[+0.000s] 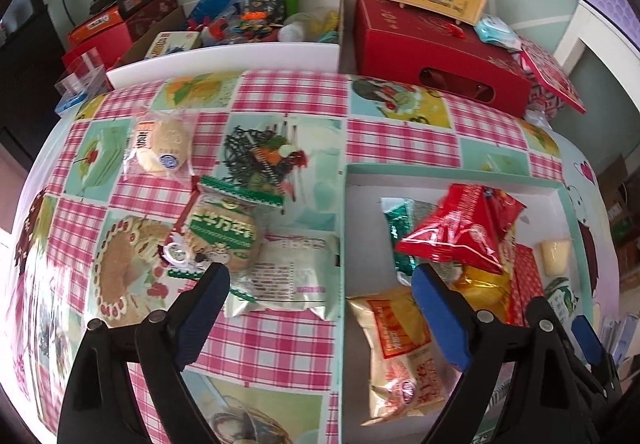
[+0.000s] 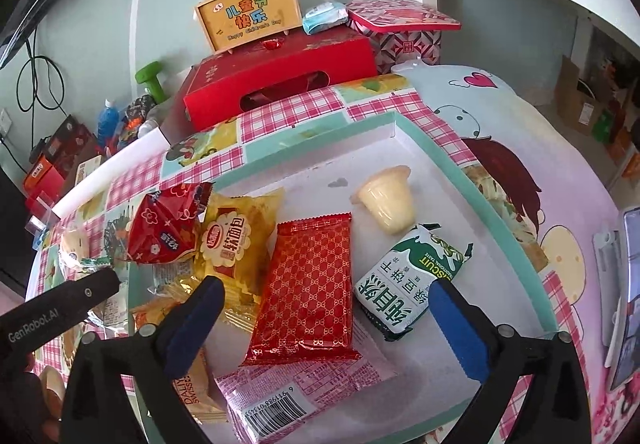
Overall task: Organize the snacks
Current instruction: 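Withdraw both tools from the tray back toward the snack pile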
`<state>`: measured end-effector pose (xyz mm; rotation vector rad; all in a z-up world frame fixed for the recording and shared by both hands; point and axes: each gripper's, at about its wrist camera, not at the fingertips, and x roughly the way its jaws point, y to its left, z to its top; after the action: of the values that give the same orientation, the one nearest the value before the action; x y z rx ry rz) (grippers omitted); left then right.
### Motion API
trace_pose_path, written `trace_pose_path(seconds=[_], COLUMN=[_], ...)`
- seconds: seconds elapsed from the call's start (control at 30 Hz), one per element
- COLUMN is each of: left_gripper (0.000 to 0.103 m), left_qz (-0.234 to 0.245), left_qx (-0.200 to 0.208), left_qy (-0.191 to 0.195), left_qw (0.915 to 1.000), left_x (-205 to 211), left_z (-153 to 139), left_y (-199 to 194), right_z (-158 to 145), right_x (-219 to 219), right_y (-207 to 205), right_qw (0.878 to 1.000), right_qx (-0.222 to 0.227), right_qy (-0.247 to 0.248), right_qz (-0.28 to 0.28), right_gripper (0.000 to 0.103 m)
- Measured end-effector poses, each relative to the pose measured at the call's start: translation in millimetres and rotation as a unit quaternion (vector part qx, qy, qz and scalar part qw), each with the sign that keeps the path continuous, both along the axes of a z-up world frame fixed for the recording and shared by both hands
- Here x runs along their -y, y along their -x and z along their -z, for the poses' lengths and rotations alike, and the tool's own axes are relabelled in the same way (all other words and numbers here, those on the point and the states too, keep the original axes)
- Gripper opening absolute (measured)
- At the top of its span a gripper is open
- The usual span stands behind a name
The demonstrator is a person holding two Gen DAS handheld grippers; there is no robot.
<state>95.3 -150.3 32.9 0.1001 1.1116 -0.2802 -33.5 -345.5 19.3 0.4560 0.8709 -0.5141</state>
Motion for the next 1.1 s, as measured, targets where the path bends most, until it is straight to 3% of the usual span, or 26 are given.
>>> trace_pose_path(seconds=[0.27, 0.53, 1.1], left_gripper=[0.093, 0.093, 0.093], left_qz=[-0.047, -0.089, -0.202], left_qx=[-0.010, -0.010, -0.021], left_qy=[0.001, -0.006, -0.023], left_qw=[0.9988, 0.9959, 0.9789], left_x=[-33, -73, -180], left_z=[3, 4, 17], left_y=[-8, -17, -26], right_z=[-15, -30, -21], right_x=[-20, -62, -139], right_y=[-6, -20, -47], right_qw=[0.999, 0.995, 0.983], right_qx=[0.011, 0.033, 0.030], right_qy=[0.021, 0.035, 0.031], right_qz=[-0.023, -0.082, -0.181], right_gripper=[0.103, 0.103, 0.103])
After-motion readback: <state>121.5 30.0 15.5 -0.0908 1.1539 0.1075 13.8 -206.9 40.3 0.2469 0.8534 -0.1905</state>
